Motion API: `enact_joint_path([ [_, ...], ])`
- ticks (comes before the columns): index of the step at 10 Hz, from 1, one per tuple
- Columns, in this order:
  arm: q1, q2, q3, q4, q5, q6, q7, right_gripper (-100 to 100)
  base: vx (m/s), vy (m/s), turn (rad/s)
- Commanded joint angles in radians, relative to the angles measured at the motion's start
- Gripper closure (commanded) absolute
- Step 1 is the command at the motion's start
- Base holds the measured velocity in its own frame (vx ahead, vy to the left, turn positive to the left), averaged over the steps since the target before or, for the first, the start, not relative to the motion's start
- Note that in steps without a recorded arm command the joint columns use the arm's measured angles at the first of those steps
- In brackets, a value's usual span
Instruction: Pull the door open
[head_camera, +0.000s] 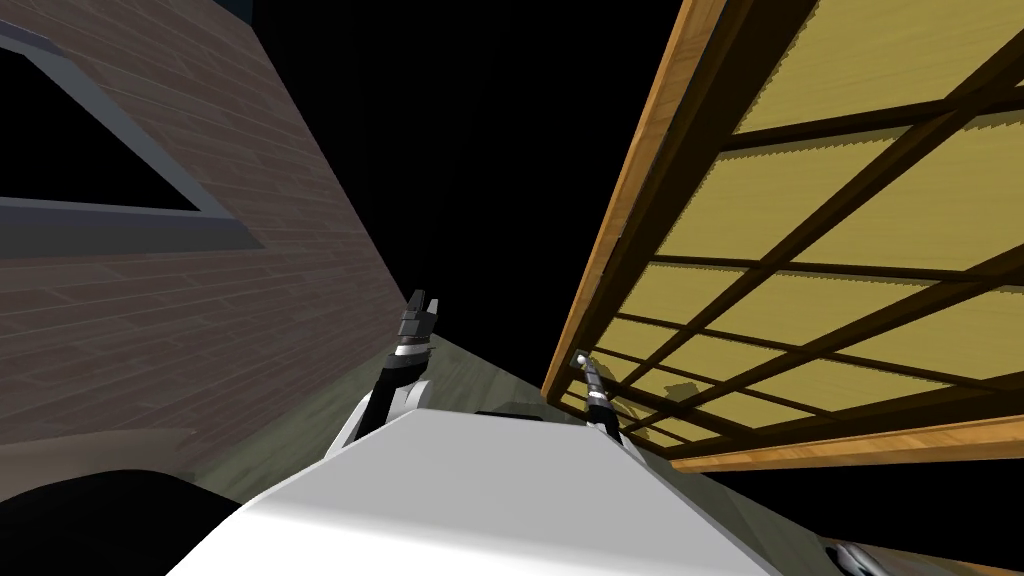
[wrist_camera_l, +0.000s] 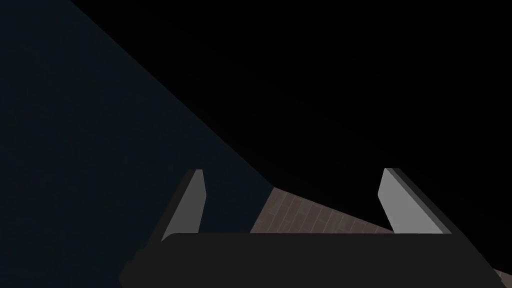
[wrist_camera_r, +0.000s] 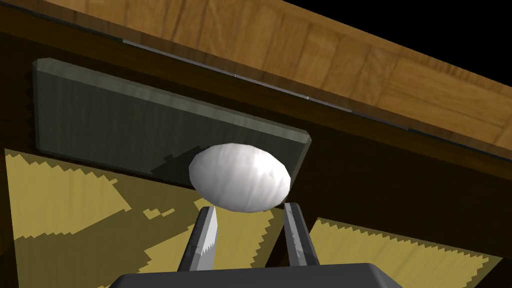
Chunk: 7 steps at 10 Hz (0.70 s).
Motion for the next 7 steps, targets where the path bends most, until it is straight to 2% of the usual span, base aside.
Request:
enact_joint_path([
  [1, -0.001, 0.01, 0.014, -0.004, -0.005, -0.001, -0.032, 100, -0.036, -0.012, 0.036],
  [4, -0.005, 0.006, 0.032, 0.0, -0.043, 0.001, -0.11, 100, -0.041, -0.014, 0.05],
  [6, -0.005, 0.006, 0.032, 0.0, -0.043, 0.001, -0.115, 100, -0.026, -0.006, 0.022],
  [7, -0.007, 0.004, 0.041, 0.002, -0.062, 0.001, -0.157, 100, -0.03, -0.001, 0.047],
])
